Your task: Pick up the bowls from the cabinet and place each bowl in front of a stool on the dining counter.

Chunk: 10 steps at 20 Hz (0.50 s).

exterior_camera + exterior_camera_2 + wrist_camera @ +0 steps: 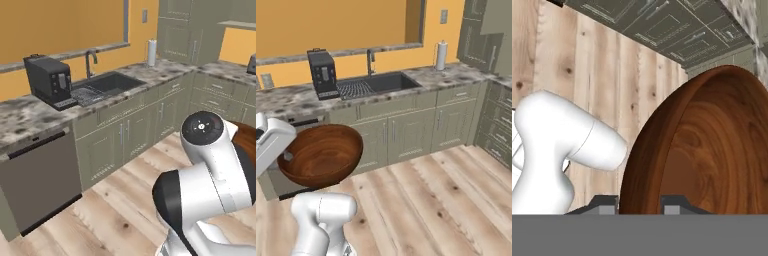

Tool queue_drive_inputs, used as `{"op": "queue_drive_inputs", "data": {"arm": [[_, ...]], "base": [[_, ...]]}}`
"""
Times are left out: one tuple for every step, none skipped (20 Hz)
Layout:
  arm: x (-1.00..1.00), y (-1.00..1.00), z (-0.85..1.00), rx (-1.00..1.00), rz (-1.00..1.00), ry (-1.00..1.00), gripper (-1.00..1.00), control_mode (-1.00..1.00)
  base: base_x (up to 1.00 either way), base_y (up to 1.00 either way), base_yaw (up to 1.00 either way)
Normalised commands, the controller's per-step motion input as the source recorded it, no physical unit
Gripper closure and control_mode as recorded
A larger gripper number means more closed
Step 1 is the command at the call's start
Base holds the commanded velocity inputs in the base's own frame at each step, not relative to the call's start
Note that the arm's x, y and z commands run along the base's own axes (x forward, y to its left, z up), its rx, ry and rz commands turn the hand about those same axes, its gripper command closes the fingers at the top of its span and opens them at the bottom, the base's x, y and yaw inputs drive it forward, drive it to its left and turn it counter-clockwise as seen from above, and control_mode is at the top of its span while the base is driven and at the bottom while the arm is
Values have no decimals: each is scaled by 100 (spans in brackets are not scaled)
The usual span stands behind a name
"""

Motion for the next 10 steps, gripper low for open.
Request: {"op": "queue_drive_inputs", "data": {"arm": [[0,0,0,0,0,0,100,100],[0,0,0,0,0,0,100,100],[0,0,0,0,0,0,100,100],[0,0,0,0,0,0,100,100],[0,0,0,0,0,0,100,100],[0,0,0,0,0,0,100,100],[0,0,0,0,0,0,100,100],[0,0,0,0,0,0,100,100],[0,0,0,0,0,0,100,100],[0,0,0,0,0,0,100,100]], "base": [[-16,100,5],[-20,100,6],[-29,100,12],[-28,100,25],[-36,100,44],[-25,89,57],[-19,79,60],[-7,80,61],[0,76,64],[0,75,67]]}}
